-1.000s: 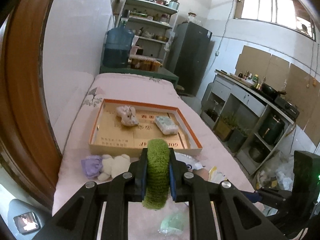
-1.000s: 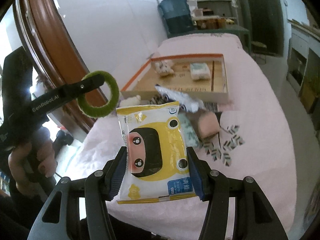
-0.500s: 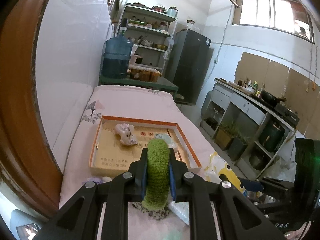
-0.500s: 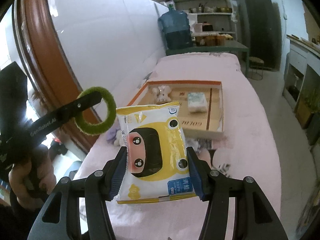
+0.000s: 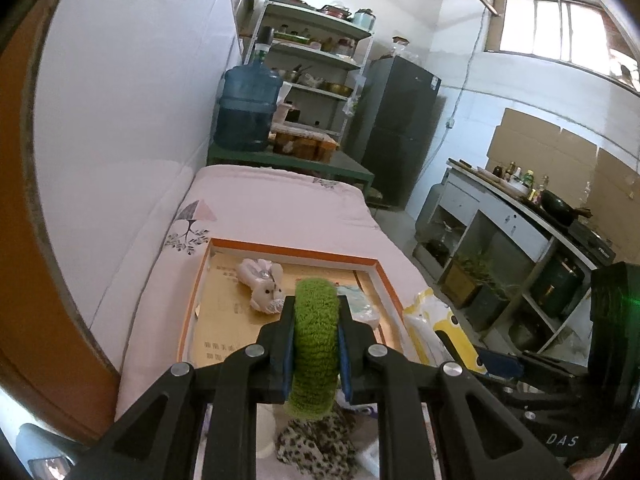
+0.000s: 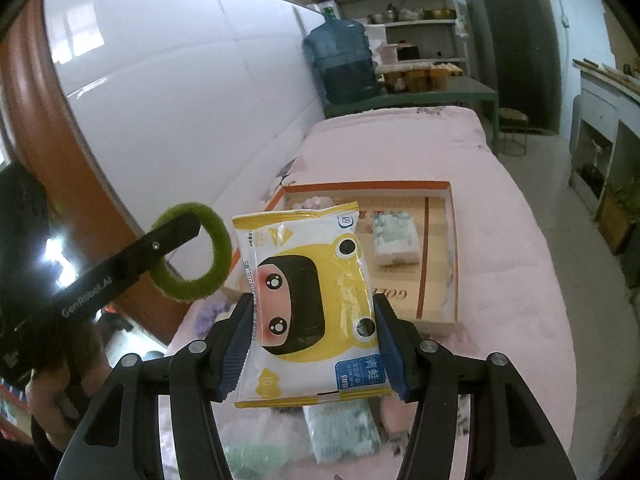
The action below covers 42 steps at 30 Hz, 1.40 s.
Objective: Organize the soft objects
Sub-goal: 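Carry the green ring and yellow wipe pack over the box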
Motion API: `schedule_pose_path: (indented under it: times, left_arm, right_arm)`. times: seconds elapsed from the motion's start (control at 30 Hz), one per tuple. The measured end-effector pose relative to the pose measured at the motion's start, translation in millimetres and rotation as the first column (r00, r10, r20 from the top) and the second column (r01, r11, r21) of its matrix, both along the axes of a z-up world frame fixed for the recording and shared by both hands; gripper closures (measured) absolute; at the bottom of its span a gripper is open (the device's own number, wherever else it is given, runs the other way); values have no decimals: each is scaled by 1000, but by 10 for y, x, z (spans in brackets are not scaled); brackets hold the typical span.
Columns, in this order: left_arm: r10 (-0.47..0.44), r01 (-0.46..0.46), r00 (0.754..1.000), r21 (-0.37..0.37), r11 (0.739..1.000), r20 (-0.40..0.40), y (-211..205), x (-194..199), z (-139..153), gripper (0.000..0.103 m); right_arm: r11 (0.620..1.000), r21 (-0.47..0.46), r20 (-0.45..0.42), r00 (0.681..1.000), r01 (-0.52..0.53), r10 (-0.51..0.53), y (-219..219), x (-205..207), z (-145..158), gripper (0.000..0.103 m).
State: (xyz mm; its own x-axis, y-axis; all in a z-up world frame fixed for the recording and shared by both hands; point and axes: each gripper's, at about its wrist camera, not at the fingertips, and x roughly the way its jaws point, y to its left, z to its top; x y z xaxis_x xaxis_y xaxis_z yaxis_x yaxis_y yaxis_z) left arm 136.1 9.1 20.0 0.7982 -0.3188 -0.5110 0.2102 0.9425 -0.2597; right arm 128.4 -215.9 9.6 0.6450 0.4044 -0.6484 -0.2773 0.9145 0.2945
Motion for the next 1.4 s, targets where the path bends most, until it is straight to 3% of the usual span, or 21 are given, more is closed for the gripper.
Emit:
schedule_pose_path:
  times: [0.87,1.07,1.4]
  left_arm:
    - [92,-89,986,30,996,-140,130,897,-597,85]
    - [109,-100,981,64,993,-161,146,1019,-722,85]
    - [103,-93,969,56,994,-222,182,1154,-969,85]
  right_arm:
    - [1000,16,-121,993,-6,8,235,1147,-567,44]
    - [999,-31,-129,992,-10,6,294,1272,-682,44]
    - [996,-90,-163,987,-22,7,387,1412,-893,44]
